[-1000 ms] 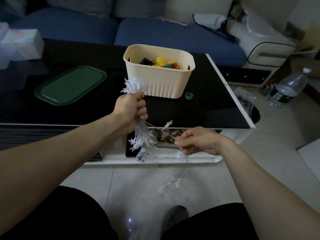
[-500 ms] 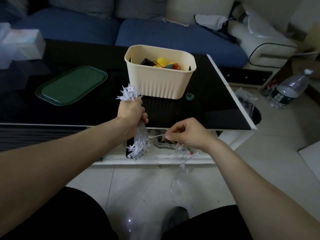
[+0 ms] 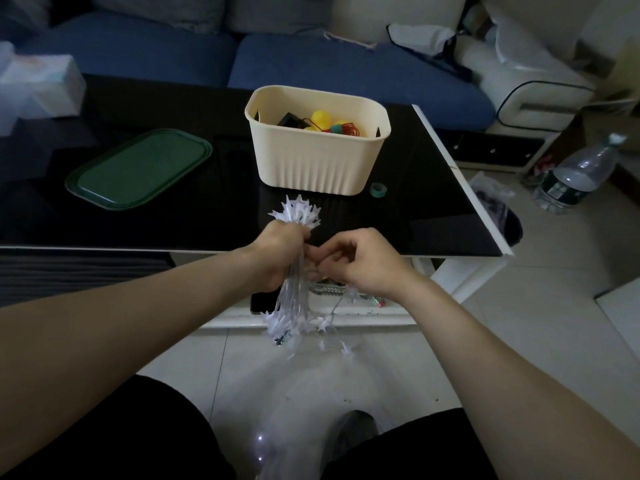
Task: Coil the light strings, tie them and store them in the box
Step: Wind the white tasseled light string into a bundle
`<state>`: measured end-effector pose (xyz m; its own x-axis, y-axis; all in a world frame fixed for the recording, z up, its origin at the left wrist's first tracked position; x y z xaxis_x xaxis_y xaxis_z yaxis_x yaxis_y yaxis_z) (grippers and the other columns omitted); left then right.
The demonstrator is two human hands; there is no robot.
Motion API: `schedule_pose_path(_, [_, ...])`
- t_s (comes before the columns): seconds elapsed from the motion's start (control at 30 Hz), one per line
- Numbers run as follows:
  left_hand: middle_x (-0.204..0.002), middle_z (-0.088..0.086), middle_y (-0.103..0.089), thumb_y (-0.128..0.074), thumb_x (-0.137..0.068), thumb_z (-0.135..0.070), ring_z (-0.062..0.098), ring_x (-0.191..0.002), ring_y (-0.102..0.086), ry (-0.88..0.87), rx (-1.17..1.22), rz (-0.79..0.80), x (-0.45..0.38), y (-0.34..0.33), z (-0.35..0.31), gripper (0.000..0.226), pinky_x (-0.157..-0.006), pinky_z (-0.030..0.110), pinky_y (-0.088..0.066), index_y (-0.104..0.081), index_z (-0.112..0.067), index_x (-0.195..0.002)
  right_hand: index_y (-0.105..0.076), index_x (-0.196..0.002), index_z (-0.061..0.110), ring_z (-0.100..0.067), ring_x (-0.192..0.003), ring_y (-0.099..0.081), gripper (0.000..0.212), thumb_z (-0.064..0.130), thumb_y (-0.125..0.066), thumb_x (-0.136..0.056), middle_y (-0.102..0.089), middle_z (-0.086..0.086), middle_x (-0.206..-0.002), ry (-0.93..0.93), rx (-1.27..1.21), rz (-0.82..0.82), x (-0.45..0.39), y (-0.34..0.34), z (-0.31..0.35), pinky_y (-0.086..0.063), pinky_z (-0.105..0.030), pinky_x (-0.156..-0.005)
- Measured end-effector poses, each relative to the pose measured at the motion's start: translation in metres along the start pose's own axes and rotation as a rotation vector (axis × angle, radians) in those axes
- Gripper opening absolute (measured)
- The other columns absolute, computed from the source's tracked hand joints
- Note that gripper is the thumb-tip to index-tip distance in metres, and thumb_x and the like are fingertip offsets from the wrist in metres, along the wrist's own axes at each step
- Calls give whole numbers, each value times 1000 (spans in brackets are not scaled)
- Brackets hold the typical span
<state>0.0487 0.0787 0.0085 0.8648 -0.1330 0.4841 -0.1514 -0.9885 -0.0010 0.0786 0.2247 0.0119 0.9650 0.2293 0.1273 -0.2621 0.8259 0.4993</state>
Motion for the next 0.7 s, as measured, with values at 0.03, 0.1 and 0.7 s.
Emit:
schedule_pose_path(0.03, [-63,20,-62,-42,-100,-4,31,-51,-62,7,-24,25,2,-2,1,18,-63,56,-59,-55,8,-96,-74,-91,17,-15,-78,-74,14,9,-81,-83,-76,-2,-84,0,-7,-14,0,0,0,-62,-35,-77])
schedule_pose_path(0.1, [-67,21,-65,-42,-98,-2,32,-54,-64,49,-87,82,4,-5,3,23,-63,55,-60,-61,8,-92,-70,-80,20,-24,-72,-72,20,12,-88,-76,-73,-3,-77,0,25,-53,-2,-2,-1,-62,-42,-73])
schedule_pose_path(0.7, [-47,3,-48,-45,-98,-13,14,-34,-29,-110,-186,52,1,10,-14,31,-43,22,-23,-48,-10,-68,-63,-80,14,-11,-61,-63,29,30,-88,-76,-69,-6,-70,-132,-42,19,-3,-8,-10,-56,-36,-67])
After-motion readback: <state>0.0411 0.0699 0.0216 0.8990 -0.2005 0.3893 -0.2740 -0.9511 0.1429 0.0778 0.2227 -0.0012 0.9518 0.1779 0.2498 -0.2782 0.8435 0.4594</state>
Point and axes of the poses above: each hand's wrist, its own x-axis away from the middle knuckle, its own y-axis out of the back of the hand, z = x × y, the point moved 2 cm from there along -x, towards the middle knuckle
